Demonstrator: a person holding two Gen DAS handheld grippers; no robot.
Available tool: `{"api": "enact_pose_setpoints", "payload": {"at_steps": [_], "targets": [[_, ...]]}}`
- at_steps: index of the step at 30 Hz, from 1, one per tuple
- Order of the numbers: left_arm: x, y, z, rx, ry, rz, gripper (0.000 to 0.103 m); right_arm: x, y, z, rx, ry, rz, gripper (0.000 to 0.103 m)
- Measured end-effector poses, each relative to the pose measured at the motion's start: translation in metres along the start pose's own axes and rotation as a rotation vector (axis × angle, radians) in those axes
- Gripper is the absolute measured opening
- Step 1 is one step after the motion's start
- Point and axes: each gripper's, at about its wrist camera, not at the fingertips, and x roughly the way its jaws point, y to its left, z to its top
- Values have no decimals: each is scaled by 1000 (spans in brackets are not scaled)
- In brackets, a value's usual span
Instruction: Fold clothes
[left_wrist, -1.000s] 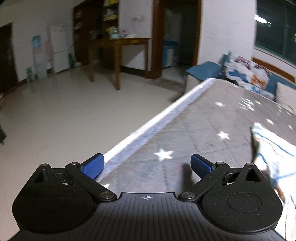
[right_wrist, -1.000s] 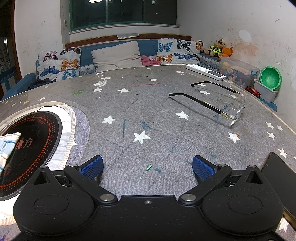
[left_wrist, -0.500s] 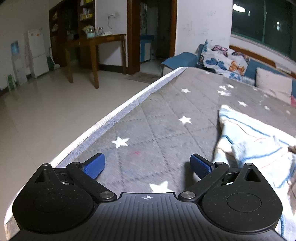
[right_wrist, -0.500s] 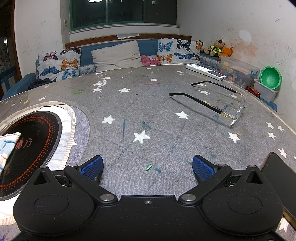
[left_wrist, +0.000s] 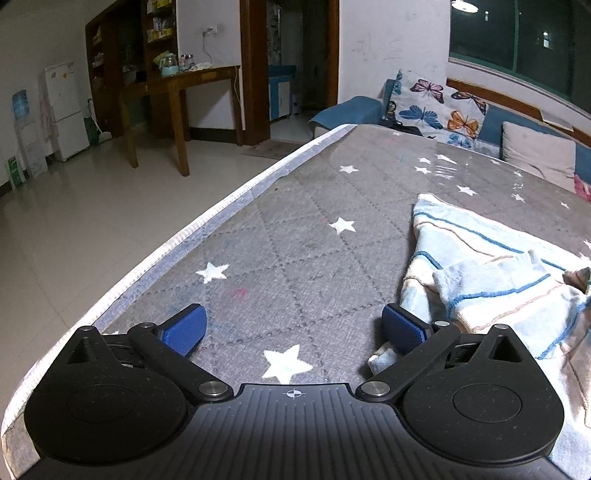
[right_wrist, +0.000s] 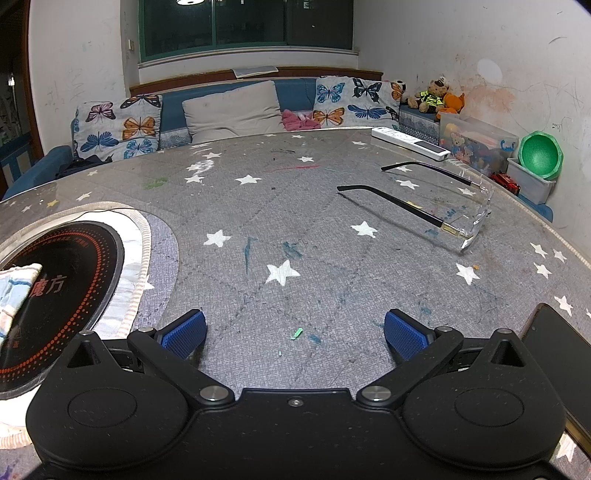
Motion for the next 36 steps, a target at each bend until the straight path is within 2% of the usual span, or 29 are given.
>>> {"api": "enact_pose_setpoints", "payload": {"at_steps": [36], "targets": [[-2,2,-2,-1,1,-1,103,-1,-3,0,0,0,0,103]]}}
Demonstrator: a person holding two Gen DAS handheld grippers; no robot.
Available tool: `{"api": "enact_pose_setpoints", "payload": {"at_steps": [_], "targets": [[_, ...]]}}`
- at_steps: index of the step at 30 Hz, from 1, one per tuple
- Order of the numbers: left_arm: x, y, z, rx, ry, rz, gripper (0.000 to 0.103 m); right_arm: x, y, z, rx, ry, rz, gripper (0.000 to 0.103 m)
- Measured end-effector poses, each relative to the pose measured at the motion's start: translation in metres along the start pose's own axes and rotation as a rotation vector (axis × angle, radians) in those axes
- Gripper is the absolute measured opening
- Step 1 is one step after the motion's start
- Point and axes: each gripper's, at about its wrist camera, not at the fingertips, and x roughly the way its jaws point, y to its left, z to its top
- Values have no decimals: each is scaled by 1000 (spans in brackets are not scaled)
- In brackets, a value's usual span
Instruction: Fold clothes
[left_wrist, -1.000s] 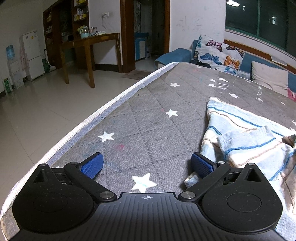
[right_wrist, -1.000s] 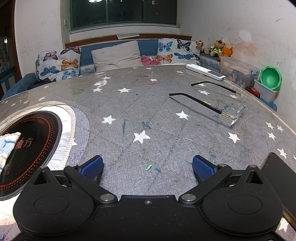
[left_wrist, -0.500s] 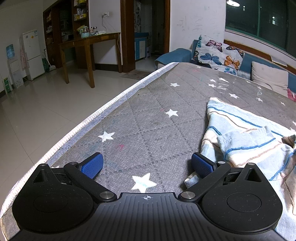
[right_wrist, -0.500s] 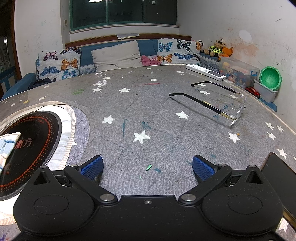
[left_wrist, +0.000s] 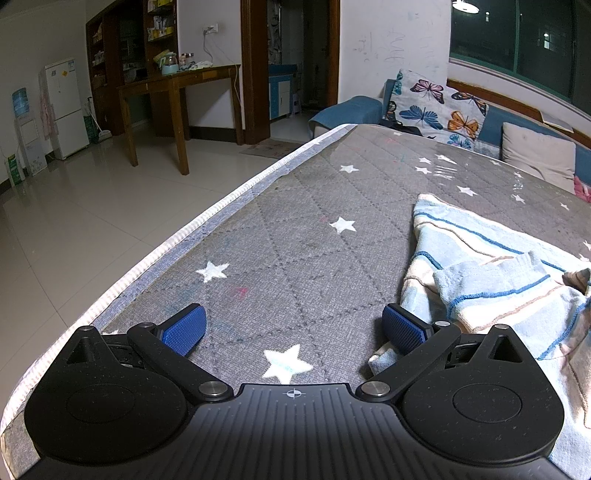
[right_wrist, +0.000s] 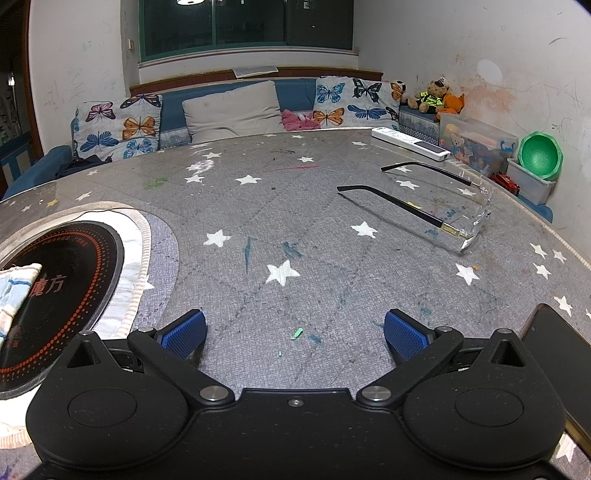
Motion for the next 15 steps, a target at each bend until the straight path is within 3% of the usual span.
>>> {"api": "enact_pose_setpoints", "payload": {"at_steps": [15], "targets": [[0,1,0,0,0,0,103,-1,-2,0,-1,0,0,103]]}}
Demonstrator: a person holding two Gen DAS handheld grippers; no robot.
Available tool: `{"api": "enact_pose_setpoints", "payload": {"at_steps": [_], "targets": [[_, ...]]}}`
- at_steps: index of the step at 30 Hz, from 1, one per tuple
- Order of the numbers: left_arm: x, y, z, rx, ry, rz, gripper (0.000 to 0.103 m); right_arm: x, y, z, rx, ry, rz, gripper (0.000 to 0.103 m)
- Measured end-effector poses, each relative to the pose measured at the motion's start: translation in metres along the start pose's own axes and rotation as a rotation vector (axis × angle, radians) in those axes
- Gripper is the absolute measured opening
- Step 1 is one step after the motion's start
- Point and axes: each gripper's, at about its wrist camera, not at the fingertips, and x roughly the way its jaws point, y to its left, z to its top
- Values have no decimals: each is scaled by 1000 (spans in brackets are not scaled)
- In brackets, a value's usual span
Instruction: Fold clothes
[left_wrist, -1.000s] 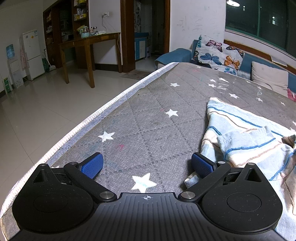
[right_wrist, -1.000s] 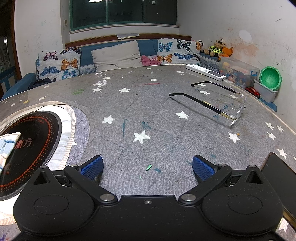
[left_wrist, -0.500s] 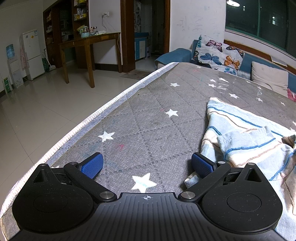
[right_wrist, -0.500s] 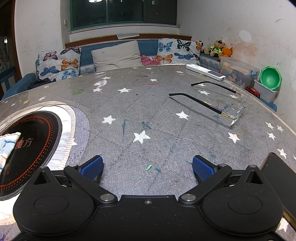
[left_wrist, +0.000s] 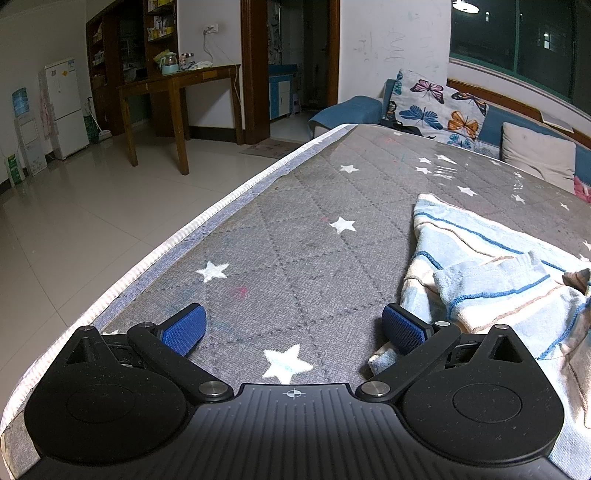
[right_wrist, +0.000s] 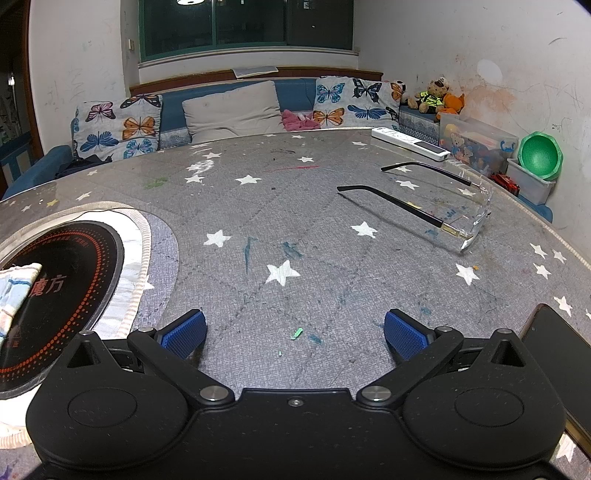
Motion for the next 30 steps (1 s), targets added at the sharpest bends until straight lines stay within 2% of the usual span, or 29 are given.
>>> {"api": "enact_pose_setpoints", "payload": {"at_steps": [30], "targets": [[0,1,0,-8,0,-6,103,0,0,0,-3,-1,-2,103]]}}
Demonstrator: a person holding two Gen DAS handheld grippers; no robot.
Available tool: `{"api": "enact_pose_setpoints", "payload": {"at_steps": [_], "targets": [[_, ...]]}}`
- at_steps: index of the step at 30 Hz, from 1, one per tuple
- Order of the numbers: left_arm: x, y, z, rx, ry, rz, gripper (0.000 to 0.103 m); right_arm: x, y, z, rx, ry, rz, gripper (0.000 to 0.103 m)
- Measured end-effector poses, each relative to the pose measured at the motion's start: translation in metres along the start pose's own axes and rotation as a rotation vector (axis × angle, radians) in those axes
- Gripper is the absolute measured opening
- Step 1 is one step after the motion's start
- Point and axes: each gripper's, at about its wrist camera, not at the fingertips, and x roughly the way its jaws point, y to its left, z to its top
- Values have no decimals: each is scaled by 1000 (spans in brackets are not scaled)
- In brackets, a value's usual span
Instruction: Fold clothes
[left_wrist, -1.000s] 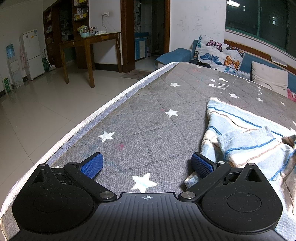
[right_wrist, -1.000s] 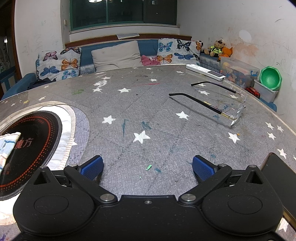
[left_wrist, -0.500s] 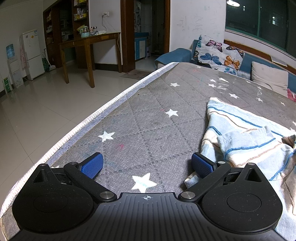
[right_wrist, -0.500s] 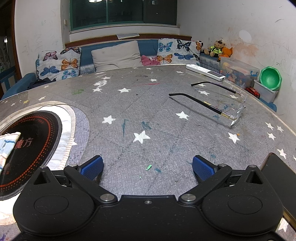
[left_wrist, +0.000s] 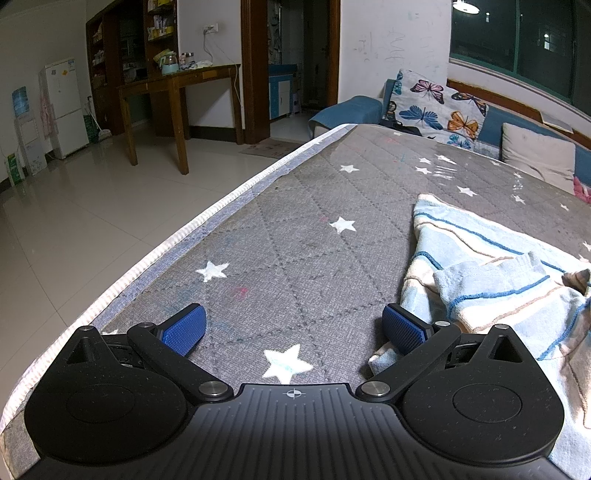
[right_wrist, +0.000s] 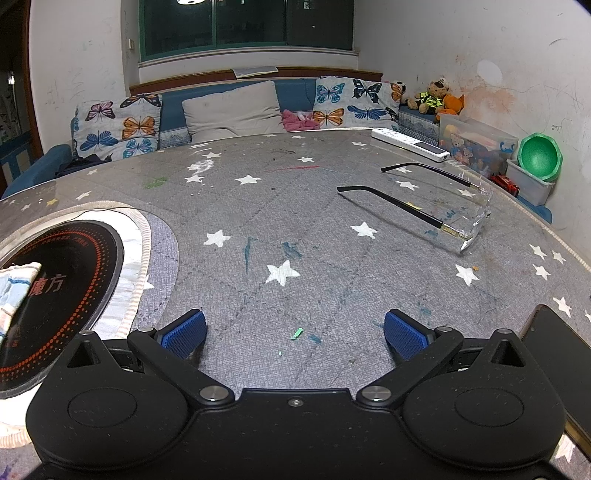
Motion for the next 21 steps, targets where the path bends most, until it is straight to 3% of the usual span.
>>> {"api": "enact_pose_setpoints", "payload": {"at_steps": [9,12,16,21], "targets": [[0,-2,-1,4,3,3,103,0,1,0,-1,0,-1,103],[-5,-3,2,-4,46,0,103,0,0,0,-1,0,-1,103],[-19,3,6,-88,122,-47,103,0,0,0,-1,-1,-1,103],[-26,-4,5,-30,177,-49,103,-1,1,-1,-2,-1,-1,103]]}}
